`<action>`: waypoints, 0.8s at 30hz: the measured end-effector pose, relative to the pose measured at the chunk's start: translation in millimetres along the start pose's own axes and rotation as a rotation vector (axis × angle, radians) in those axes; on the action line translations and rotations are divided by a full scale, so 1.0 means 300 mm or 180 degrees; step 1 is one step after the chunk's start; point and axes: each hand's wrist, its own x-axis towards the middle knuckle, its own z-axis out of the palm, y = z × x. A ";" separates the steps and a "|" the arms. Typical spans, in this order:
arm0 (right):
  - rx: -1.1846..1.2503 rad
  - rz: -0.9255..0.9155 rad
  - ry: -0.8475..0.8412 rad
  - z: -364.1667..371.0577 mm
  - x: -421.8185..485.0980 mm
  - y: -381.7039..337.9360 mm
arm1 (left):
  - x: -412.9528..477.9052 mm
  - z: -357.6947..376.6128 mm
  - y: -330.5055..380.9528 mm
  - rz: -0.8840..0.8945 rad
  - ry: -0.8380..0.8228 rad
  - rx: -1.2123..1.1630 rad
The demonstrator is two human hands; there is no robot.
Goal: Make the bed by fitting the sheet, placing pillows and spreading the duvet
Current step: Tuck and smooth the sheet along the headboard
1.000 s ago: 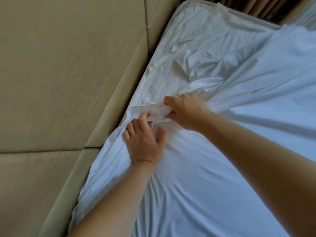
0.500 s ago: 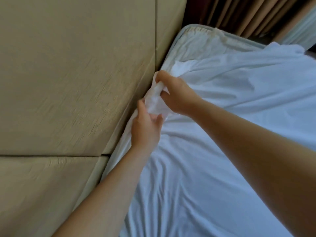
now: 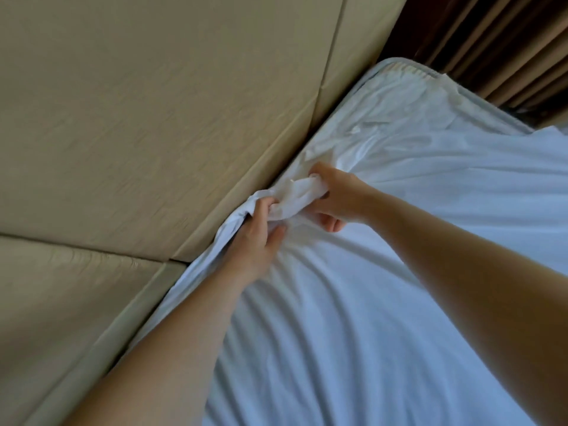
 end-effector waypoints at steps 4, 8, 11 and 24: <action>0.0287 -0.0107 -0.0063 0.028 -0.013 0.009 | 0.004 -0.006 -0.004 -0.0046 -0.0041 -0.0072; 0.1319 -0.0224 0.0259 0.039 -0.014 -0.007 | -0.012 -0.011 0.037 0.0042 0.0091 0.0111; 0.1513 -0.0492 0.0986 -0.003 0.019 -0.051 | 0.002 -0.029 0.109 0.0388 0.0581 0.0211; 0.0863 -0.0515 0.0869 -0.001 0.137 0.011 | 0.201 0.004 0.082 -0.0087 -0.0018 0.0561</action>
